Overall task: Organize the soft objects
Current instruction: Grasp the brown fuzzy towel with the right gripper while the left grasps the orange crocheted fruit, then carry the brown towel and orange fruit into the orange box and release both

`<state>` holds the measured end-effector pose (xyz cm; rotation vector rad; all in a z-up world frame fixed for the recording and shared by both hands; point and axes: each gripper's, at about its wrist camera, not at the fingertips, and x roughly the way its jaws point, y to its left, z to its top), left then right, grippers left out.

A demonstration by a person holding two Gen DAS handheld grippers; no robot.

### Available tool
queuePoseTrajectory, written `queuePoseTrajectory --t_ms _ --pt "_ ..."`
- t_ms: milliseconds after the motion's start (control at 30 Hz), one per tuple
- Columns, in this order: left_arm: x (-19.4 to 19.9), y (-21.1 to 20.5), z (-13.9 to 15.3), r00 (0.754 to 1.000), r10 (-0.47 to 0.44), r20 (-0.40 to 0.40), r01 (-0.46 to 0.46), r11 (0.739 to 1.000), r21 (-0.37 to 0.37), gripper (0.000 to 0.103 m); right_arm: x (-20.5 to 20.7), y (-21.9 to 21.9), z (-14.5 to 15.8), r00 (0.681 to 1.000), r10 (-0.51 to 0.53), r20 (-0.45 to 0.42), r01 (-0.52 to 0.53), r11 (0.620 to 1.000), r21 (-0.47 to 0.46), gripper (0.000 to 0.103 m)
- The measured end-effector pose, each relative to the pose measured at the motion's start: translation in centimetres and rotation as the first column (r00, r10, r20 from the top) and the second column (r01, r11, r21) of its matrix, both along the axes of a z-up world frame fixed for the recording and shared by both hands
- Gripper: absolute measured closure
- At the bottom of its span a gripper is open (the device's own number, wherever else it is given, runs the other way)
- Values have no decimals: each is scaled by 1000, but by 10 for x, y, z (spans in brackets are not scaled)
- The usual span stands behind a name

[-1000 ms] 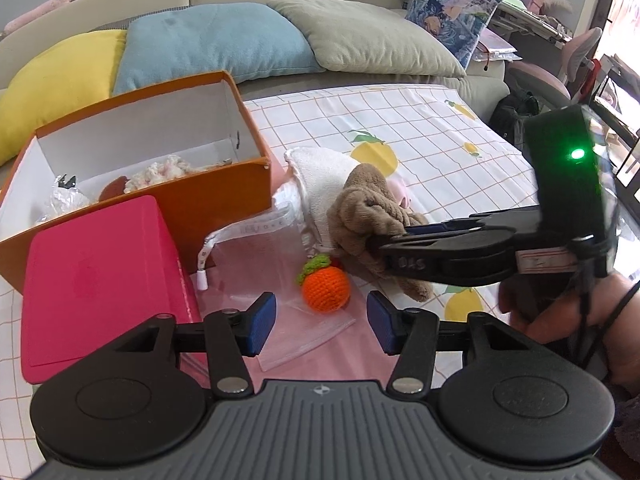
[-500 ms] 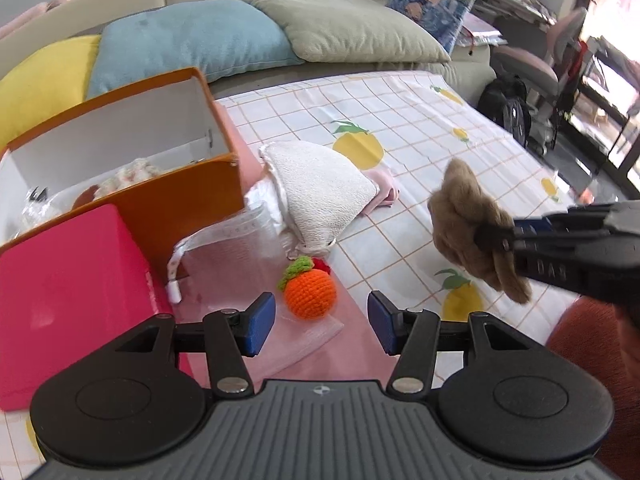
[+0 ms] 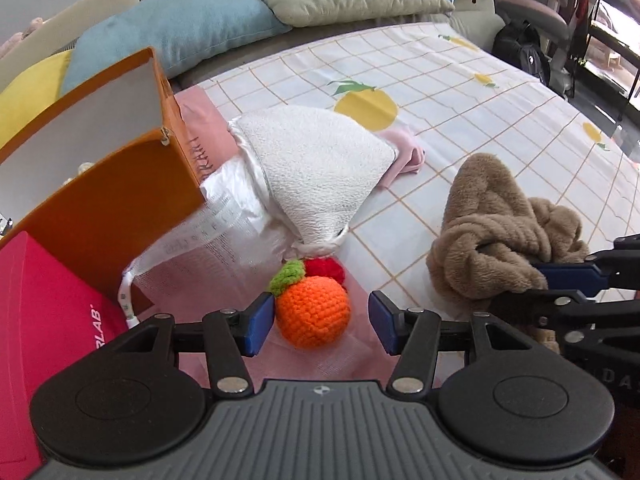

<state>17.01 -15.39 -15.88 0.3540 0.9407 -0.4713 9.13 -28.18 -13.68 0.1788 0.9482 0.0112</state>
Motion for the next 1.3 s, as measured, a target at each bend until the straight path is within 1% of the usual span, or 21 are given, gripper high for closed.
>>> queuePoseTrajectory --t_ms 33,100,133,233,333,467,600,767,900,1067,1167,1300 --pt "1 0 -1 1000 1 -6 -1 1000 3 39 0 1 0 1000 0 1 0 1000 0 81" --pt "1 -2 -4 1000 -4 1 4 999 32 46 0 4 0 1000 8 3 -8 1000 -14 81" --pt "1 -3 -6 1000 -11 2 11 999 45 55 0 5 0 1000 12 4 -12 1000 -22 81" --pt "-2 1 -2 1000 -9 8 9 1000 26 56 0 6 0 1000 17 5 -17 999 -29 80" --pt "-10 5 7 999 -8 34 7 1000 7 56 -1 5 0 1000 17 6 -16 999 -28 81" --pt "-23 16 25 999 10 38 -8 998 -61 56 -2 7 2 1000 18 14 -17 999 -48 81" --pt "-38 32 42 999 31 20 -28 992 -127 56 -8 8 10 999 5 46 -2 997 -71 82" --pt "-53 53 63 997 67 45 -58 981 -183 56 -17 13 27 995 1 96 8 996 -85 85" --pt "-60 74 78 992 114 56 -98 968 -232 56 -28 25 42 990 33 136 -20 995 -97 89" --pt "-66 98 93 980 185 70 -158 944 -289 56 -39 48 60 980 103 169 -82 989 -124 92" --pt "-69 109 102 973 214 89 -176 932 -316 56 -43 62 71 971 148 186 -124 983 -138 93" --pt "-73 121 112 963 246 109 -194 915 -354 56 -45 78 87 958 188 219 -154 975 -161 93"
